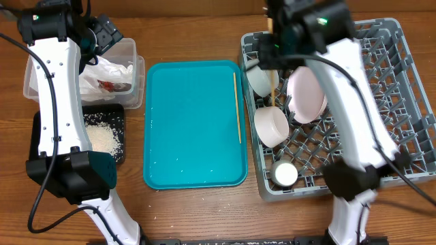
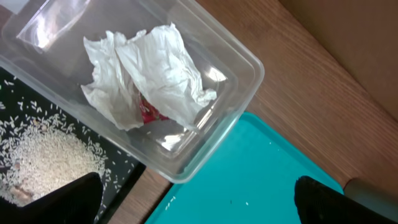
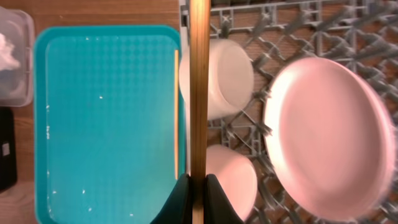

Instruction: Sort waste into correct bins and load items into the dishwasher

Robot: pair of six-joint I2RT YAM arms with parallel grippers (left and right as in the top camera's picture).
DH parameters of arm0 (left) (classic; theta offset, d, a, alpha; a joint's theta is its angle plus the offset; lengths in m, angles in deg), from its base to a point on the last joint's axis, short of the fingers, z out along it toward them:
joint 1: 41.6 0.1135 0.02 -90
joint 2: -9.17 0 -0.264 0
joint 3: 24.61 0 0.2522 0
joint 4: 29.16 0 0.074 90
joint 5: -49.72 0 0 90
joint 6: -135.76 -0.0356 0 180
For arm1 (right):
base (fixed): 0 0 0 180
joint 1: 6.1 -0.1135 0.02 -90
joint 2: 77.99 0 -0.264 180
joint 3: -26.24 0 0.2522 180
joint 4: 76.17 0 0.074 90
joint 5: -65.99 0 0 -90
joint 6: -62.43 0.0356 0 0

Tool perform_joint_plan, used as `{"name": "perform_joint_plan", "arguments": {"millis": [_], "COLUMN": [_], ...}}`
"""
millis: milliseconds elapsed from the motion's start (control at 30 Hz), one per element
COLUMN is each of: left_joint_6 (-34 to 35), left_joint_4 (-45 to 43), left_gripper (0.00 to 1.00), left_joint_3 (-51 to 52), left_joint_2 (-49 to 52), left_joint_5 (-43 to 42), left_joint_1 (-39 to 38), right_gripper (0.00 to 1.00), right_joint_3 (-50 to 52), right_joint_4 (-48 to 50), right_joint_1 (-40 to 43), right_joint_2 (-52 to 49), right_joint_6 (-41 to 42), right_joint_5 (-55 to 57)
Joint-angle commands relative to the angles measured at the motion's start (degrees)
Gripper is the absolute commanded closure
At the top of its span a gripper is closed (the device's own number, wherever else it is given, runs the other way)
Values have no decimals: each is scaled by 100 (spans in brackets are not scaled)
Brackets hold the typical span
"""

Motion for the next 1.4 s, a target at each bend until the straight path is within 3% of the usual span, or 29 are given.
{"name": "perform_joint_plan", "arguments": {"millis": [0, 200, 400, 433, 467, 500, 800, 967, 1100, 1367], "left_joint_6": [68, 68, 68, 68, 68, 68, 68, 68, 68, 68], "left_joint_4": [-9, -9, -7, -7, -9, -9, -9, -9, -9, -9], "left_gripper": [0, 0, 0, 0, 0, 0, 0, 0, 0, 0], "left_joint_3": [-81, -81, -81, -81, -81, -81, -81, -81, -81, -81], "left_joint_2": [0, 0, 0, 0, 0, 0, 0, 0, 0, 0], "left_joint_5": [72, 72, 74, 74, 74, 74, 74, 74, 72, 74], "left_joint_1": [-44, -44, -44, -44, -44, -44, -44, -44, -44, -44], "right_gripper": [96, 96, 94, 81, 59, 51, 50, 51, 48, 47], "right_joint_3": [1143, 3136, 4103, 4133, 4133, 4133, 3980, 3882, 3891, 3891], "right_joint_4": [-13, 125, 516, 549, 562, 590, 1115, 2420, 3132, 3220], "right_joint_1": [232, 553, 553, 553, 553, 553, 518, -125, -787, -1368], "right_joint_2": [1104, 1322, 1322, 1322, 1320, 1322, 1322, 1272, 872, -409], "right_joint_6": [96, 94, -164, -192, -192, -192, -175, -109, 7, -181], "right_joint_5": [166, 511, 529, 557, 573, 581, 162, -684, -505, 354]}}
